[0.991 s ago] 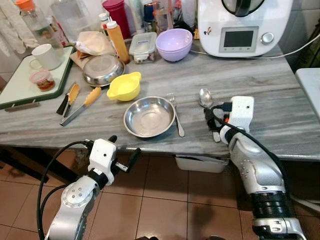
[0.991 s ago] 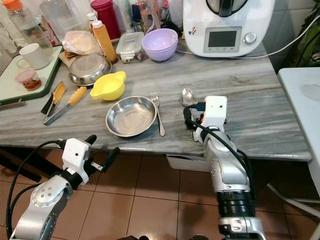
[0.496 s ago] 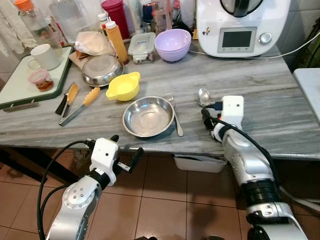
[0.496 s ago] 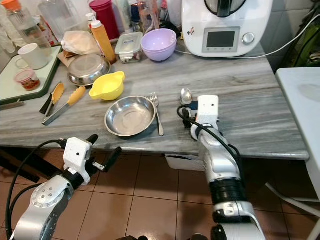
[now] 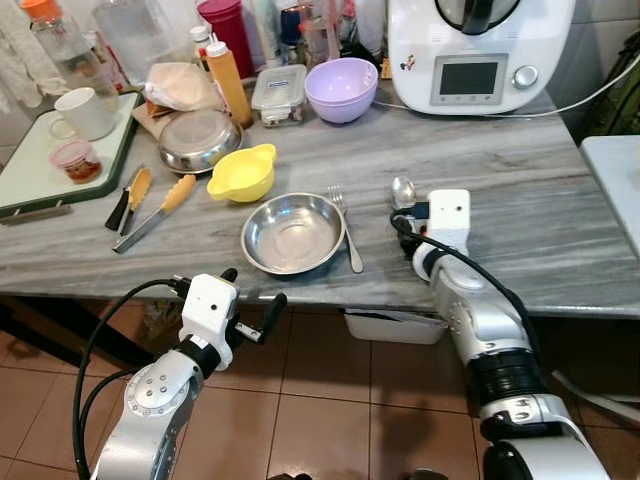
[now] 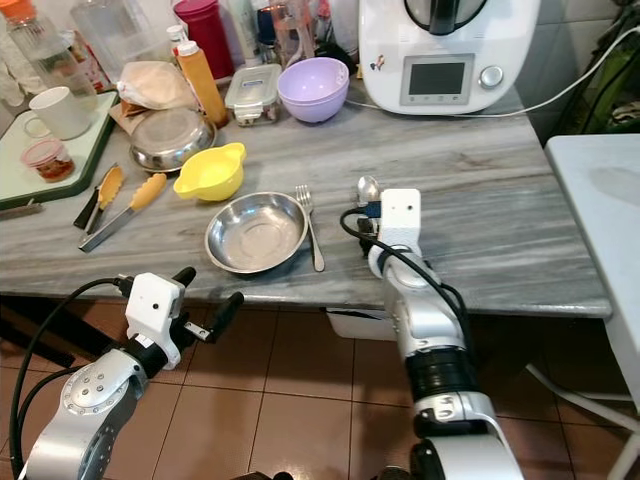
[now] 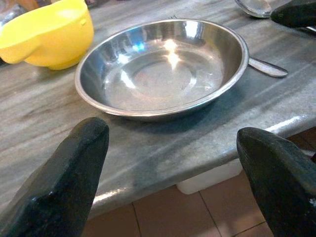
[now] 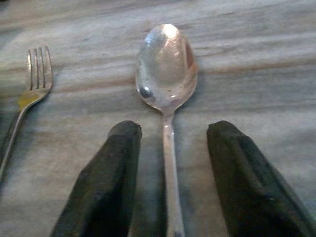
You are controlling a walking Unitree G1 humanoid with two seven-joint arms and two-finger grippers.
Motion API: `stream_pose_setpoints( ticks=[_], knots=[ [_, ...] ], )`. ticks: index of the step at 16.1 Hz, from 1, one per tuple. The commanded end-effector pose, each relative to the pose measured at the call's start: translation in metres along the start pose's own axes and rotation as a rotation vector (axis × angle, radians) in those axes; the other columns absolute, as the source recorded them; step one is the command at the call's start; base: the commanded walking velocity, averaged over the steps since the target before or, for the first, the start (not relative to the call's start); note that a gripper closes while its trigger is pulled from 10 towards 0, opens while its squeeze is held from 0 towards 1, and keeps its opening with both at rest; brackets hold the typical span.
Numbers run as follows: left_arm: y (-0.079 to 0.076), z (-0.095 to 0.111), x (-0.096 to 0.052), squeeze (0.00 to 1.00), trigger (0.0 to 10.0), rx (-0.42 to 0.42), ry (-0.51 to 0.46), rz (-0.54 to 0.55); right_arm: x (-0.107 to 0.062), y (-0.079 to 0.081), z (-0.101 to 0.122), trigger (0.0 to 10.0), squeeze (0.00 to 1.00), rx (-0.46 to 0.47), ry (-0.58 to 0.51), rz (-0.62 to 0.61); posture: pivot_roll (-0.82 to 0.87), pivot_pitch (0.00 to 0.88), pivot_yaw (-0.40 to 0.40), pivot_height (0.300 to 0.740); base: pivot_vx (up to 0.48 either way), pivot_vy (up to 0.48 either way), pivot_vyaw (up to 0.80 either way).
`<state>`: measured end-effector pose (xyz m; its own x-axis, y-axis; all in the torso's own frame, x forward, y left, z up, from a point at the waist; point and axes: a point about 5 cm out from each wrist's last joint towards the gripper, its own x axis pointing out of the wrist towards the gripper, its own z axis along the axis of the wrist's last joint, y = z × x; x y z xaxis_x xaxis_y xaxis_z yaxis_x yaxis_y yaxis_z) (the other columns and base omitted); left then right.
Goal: Setting the table
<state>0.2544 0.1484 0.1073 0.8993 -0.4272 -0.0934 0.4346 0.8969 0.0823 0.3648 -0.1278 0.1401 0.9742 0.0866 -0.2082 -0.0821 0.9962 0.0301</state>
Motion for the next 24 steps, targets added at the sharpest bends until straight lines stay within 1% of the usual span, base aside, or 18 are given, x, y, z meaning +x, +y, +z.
stream_pose_setpoints(
  ticks=[1, 2, 3, 4, 5, 7, 9, 10, 14, 19, 20, 21, 22, 23, 24],
  knots=[
    [0.004, 0.0, -0.005, 0.0, 10.0, 0.008, 0.01, 0.019, 0.001, 0.014, -0.011, 0.0, 0.0, -0.002, 0.061, 0.04, -0.08, 0.127, 0.144, 0.74, 0.0, 0.0, 0.0],
    [0.003, 0.001, -0.006, 0.0, 10.0, -0.025, 0.001, -0.019, 0.001, 0.023, -0.011, 0.0, 0.0, 0.011, 0.072, 0.057, -0.08, 0.13, 0.143, 0.74, 0.0, 0.0, 0.0],
    [0.0, 0.004, -0.006, 0.0, 10.0, -0.052, -0.016, -0.053, 0.001, 0.025, -0.01, 0.0, 0.0, 0.011, 0.074, 0.063, -0.08, 0.13, 0.143, 0.74, 0.0, 0.0, 0.0],
    [-0.001, 0.005, -0.007, 0.0, 10.0, -0.057, -0.02, -0.061, 0.001, 0.025, -0.01, 0.0, 0.0, 0.011, 0.075, 0.064, -0.08, 0.13, 0.143, 0.74, 0.0, 0.0, 0.0],
    [-0.007, 0.008, -0.007, 0.0, 10.0, -0.086, -0.037, -0.131, 0.002, 0.024, -0.014, 0.1, 0.0, 0.008, 0.085, 0.065, -0.08, 0.128, 0.141, 0.74, 0.0, 0.0, 0.0],
    [-0.009, 0.007, -0.007, 0.0, 10.0, -0.102, -0.04, -0.162, 0.001, 0.023, -0.017, 0.2, 0.0, 0.006, 0.097, 0.064, -0.08, 0.125, 0.141, 0.74, 0.0, 0.0, 0.0],
    [-0.013, 0.007, -0.007, 0.0, 10.0, -0.125, -0.039, -0.229, 0.001, 0.02, -0.02, 0.3, 0.0, 0.006, 0.108, 0.058, -0.08, 0.126, 0.141, 0.74, 0.0, 0.0, 0.0],
    [-0.013, 0.007, -0.007, 0.0, 10.0, -0.127, -0.036, -0.244, 0.001, 0.02, -0.02, 0.3, 0.0, 0.006, 0.109, 0.058, -0.08, 0.126, 0.141, 0.74, 0.0, 0.0, 0.0],
    [-0.011, 0.002, -0.007, 0.0, 10.0, -0.121, -0.022, -0.249, 0.005, 0.025, -0.016, 0.1, 0.0, 0.006, 0.103, 0.085, -0.09, 0.13, 0.146, 0.74, 0.0, 0.0, 0.0],
    [-0.011, -0.009, -0.007, 0.0, 10.0, -0.127, 0.001, -0.26, 0.008, 0.032, -0.014, 0.5, 0.0, 0.0, 0.099, 0.097, -0.09, 0.132, 0.148, 0.74, 0.0, 0.0, 0.0],
    [-0.01, -0.013, -0.008, 0.0, 10.0, -0.126, 0.006, -0.26, 0.009, 0.034, -0.013, 0.5, 0.0, 0.0, 0.096, 0.097, -0.09, 0.134, 0.147, 0.74, 0.0, 0.0, 0.0],
    [-0.007, -0.023, -0.009, 0.0, 10.0, -0.127, 0.021, -0.256, 0.009, 0.036, -0.011, 0.9, 0.0, 0.003, 0.089, 0.096, -0.09, 0.134, 0.147, 0.74, 0.0, 0.0, 0.0],
    [-0.006, -0.028, -0.009, 0.0, 10.0, -0.128, 0.028, -0.254, 0.009, 0.037, -0.011, 1.0, 0.0, 0.004, 0.085, 0.094, -0.09, 0.134, 0.147, 0.74, 0.0, 0.0, 0.0],
    [-0.005, -0.042, -0.007, 0.0, 10.0, -0.134, 0.049, -0.248, 0.009, 0.037, -0.01, 4.3, 0.0, 0.003, 0.078, 0.083, -0.09, 0.134, 0.147, 0.74, 0.0, 0.0, 0.0],
    [-0.003, -0.06, -0.006, 0.0, 10.0, -0.142, 0.081, -0.239, 0.007, 0.035, -0.009, 10.0, 0.0, -0.006, 0.069, 0.056, -0.08, 0.135, 0.145, 0.74, 0.0, 0.0, 0.0]
  ],
)
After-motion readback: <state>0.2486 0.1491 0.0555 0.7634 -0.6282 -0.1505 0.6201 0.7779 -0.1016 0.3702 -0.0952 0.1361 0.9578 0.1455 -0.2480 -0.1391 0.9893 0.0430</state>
